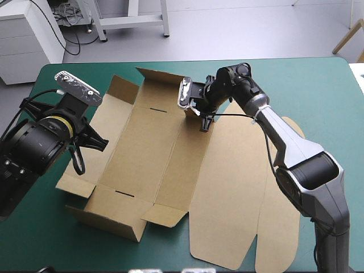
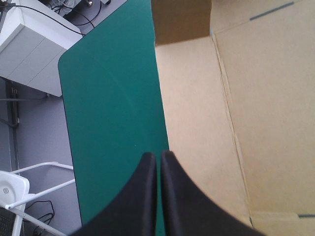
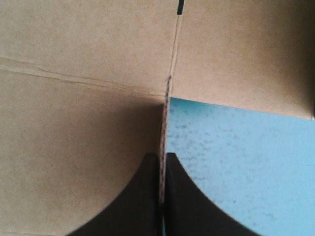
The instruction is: Fold the box
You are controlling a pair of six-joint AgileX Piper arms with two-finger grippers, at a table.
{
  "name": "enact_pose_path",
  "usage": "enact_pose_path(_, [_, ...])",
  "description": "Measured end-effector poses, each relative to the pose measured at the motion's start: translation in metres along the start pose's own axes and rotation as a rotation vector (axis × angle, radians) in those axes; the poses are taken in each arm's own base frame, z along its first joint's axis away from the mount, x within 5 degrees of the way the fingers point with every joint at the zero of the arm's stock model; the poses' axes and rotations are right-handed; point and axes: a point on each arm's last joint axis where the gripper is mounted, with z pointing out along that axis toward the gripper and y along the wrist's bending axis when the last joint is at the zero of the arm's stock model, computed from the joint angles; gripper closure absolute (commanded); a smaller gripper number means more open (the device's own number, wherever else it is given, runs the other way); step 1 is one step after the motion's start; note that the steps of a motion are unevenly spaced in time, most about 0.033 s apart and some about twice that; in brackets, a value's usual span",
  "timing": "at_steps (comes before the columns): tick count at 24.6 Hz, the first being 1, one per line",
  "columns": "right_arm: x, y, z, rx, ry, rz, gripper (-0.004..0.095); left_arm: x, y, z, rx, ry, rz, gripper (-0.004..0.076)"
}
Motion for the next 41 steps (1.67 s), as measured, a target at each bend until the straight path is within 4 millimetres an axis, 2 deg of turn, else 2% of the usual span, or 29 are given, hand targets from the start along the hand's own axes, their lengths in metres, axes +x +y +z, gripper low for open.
enact_pose_path(6, [-0.021,0.015,0.004,-0.028,-0.039,-0.182,0.0928,0.000,0.000,0.000,0.000,0.000,0.000,0.0719])
enact_pose_path(13, [-0.026,0.015,0.005,-0.016,-0.077,-0.208,0.0927,0.000,0.000,0.000,0.000,0.000,0.000,0.0718])
enact_pose_path(16, [-0.027,0.014,0.005,-0.003,-0.083,-0.207,0.0890,0.000,0.000,0.000,-0.001,0.000,0.000,0.0719])
enact_pose_path(19, [-0.027,0.014,0.005,0.003,-0.087,-0.204,0.0730,0.000,0.000,0.000,-0.001,0.000,-0.001,0.0719])
enact_pose_path(20, [-0.028,0.013,0.005,0.005,-0.087,-0.197,0.0549,0.000,0.000,0.000,-0.001,0.000,-0.003,0.0719])
enact_pose_path(22, [-0.028,0.013,0.005,0.009,-0.090,-0.176,0.0387,0.000,0.001,0.000,-0.006,-0.001,-0.004,0.0719])
enact_pose_path(24, [-0.028,0.013,0.005,0.008,-0.090,-0.159,0.0307,0.000,0.001,0.000,-0.010,-0.001,-0.003,0.0719])
enact_pose_path(25, [-0.028,0.013,0.005,0.010,-0.090,-0.152,0.0299,0.000,0.001,0.000,-0.011,-0.001,-0.003,0.0719])
enact_pose_path(28, [-0.027,0.011,0.003,0.030,-0.063,-0.069,0.0328,0.000,0.001,0.000,-0.016,-0.002,-0.001,0.0719])
enact_pose_path(30, [-0.028,0.008,-0.011,0.071,-0.046,0.000,0.0361,0.000,0.002,0.000,-0.018,-0.002,-0.001,0.0719])
enact_pose_path(32, [-0.031,0.006,-0.036,0.123,-0.052,0.092,0.0417,0.000,0.002,0.000,-0.018,-0.002,-0.007,0.0719])
enact_pose_path(35, [-0.036,0.006,-0.076,0.178,-0.103,0.225,0.0630,0.000,0.001,0.000,-0.015,-0.002,-0.013,0.0719])
enact_pose_path(36, [-0.034,0.005,-0.086,0.189,-0.112,0.267,0.0733,0.000,0.001,0.000,-0.014,-0.002,-0.014,0.0719])
enact_pose_path(39, [-0.024,0.000,-0.112,0.236,-0.126,0.398,0.0911,0.000,0.001,0.000,-0.010,-0.001,-0.015,0.0719])
enact_pose_path(41, [-0.015,-0.003,-0.126,0.256,-0.124,0.461,0.0926,0.000,0.001,0.000,-0.008,-0.001,-0.016,0.0718])
